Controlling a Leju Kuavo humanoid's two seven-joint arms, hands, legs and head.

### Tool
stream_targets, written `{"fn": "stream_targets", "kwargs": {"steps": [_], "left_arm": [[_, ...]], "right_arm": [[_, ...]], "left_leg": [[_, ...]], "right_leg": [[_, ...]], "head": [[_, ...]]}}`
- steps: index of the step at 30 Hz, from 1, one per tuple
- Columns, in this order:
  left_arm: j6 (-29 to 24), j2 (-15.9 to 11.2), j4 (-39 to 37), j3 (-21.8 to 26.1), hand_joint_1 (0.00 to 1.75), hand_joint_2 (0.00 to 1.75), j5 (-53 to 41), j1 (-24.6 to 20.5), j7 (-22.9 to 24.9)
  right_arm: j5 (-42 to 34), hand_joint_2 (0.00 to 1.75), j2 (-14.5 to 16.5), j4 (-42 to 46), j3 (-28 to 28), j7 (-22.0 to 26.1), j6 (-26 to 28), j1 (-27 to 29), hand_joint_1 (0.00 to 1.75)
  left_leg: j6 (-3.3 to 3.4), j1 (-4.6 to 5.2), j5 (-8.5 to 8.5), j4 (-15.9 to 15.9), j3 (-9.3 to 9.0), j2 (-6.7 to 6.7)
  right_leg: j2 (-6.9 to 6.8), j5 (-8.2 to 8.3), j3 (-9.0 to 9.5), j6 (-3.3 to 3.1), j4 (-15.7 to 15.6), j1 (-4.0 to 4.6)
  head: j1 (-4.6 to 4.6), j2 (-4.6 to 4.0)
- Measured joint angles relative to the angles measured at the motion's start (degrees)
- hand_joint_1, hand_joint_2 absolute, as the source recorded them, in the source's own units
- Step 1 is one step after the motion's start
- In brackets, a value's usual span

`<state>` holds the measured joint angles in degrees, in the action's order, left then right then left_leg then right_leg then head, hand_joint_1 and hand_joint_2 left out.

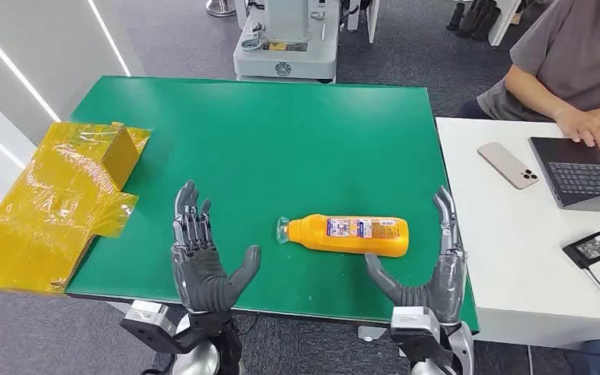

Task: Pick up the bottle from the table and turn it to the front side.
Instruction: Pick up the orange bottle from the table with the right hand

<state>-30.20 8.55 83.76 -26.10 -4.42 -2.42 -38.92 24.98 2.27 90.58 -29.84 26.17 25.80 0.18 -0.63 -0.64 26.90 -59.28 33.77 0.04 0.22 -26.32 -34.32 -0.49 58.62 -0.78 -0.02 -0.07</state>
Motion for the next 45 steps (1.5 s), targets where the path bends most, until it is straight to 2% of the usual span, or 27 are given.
{"fn": "stream_targets", "kwargs": {"steps": [5,9,13,16,19,21,24,31,36,39,45], "left_arm": [[0.9,-0.1,0.0,0.4,0.0,1.75,0.0,0.0,-0.1],[3.0,-0.3,-0.1,0.4,0.0,1.75,0.0,-0.8,-0.1],[4.6,-0.6,-0.7,0.4,0.0,1.75,0.1,-2.2,-0.1],[5.9,-0.8,-1.3,0.4,0.0,1.75,0.5,-3.2,-0.1],[6.4,-1.1,-1.8,0.4,0.0,1.75,0.7,-3.8,-0.1],[6.4,-1.1,-2.0,0.4,0.0,1.75,0.7,-3.9,-0.1],[6.5,-1.3,-2.2,0.4,0.0,1.75,0.7,-3.9,-0.1],[6.7,-1.4,-2.4,0.4,0.0,1.75,0.7,-3.8,-0.1],[7.0,-1.4,-2.5,0.4,0.0,1.75,0.8,-3.8,-0.2],[7.1,-1.4,-2.5,0.4,0.0,1.75,0.8,-3.9,-0.2],[7.3,-1.3,-2.8,0.4,0.0,1.75,0.8,-4.8,0.0]], "right_arm": [[8.6,1.75,-1.5,0.6,2.1,-2.9,0.3,-2.5,0.0],[14.7,1.75,-4.8,-0.2,3.4,-6.6,-3.2,-5.7,0.0],[17.4,1.75,-10.1,-2.3,3.9,-7.8,-10.4,-8.6,0.0],[18.5,1.75,-14.9,-3.7,3.8,-9.4,-19.8,-10.6,0.0],[16.3,1.75,-19.8,-6.0,3.6,-9.2,-28.3,-14.5,0.0],[15.2,1.75,-22.2,-8.0,3.5,-8.9,-31.8,-17.5,0.0],[14.5,1.75,-24.3,-10.6,3.2,-8.7,-34.4,-20.7,0.0],[13.5,1.75,-26.0,-16.8,1.3,-9.0,-38.2,-26.2,0.0],[13.4,1.75,-26.3,-26.1,-3.0,-8.1,-41.6,-31.6,0.0],[13.2,1.75,-25.3,-32.3,-5.9,-7.1,-42.8,-34.8,0.0],[13.0,1.75,-21.1,-42.7,-10.5,-6.1,-43.1,-39.3,0.0]], "left_leg": [[0.0,0.01,0.0,0.0,0.0,0.0],[0.01,0.01,0.0,0.0,0.0,-0.02],[0.01,0.01,0.0,-0.1,0.01,-0.04],[0.02,0.02,0.0,-0.1,0.03,-0.05],[0.04,0.03,-0.01,-0.1,0.04,-0.04],[0.04,0.02,-0.02,-0.1,0.03,-0.03],[0.05,0.02,-0.02,-0.1,0.04,-0.07],[0.04,0.01,-0.02,-0.1,0.05,-0.06],[0.05,0.02,-0.03,-0.1,0.06,-0.06],[0.06,0.02,-0.05,-0.1,0.06,-0.07],[0.06,0.01,-0.05,-0.1,0.05,-0.08]], "right_leg": [[0.0,0.01,0.0,0.0,0.0,0.0],[-0.01,0.02,0.01,0.02,0.0,-0.01],[-0.03,0.06,0.02,0.07,0.0,-0.01],[-0.03,0.08,0.02,0.08,0.0,-0.03],[-0.02,0.1,0.02,0.1,0.0,-0.05],[0.0,0.11,0.02,0.1,0.0,-0.05],[-0.03,0.11,0.02,0.1,0.0,-0.06],[-0.02,0.11,0.01,0.1,0.0,-0.05],[-0.03,0.11,0.02,0.1,0.0,-0.05],[-0.03,0.12,0.02,0.1,0.0,-0.04],[-0.03,0.12,0.01,0.09,0.0,-0.04]], "head": [[-0.01,0.0],[-0.01,0.0],[-0.01,0.0],[-0.02,0.0],[-0.02,0.0],[-0.02,0.0],[-0.02,0.0],[-0.02,0.0],[-0.02,0.0],[-0.02,0.0],[-0.03,0.0]]}}
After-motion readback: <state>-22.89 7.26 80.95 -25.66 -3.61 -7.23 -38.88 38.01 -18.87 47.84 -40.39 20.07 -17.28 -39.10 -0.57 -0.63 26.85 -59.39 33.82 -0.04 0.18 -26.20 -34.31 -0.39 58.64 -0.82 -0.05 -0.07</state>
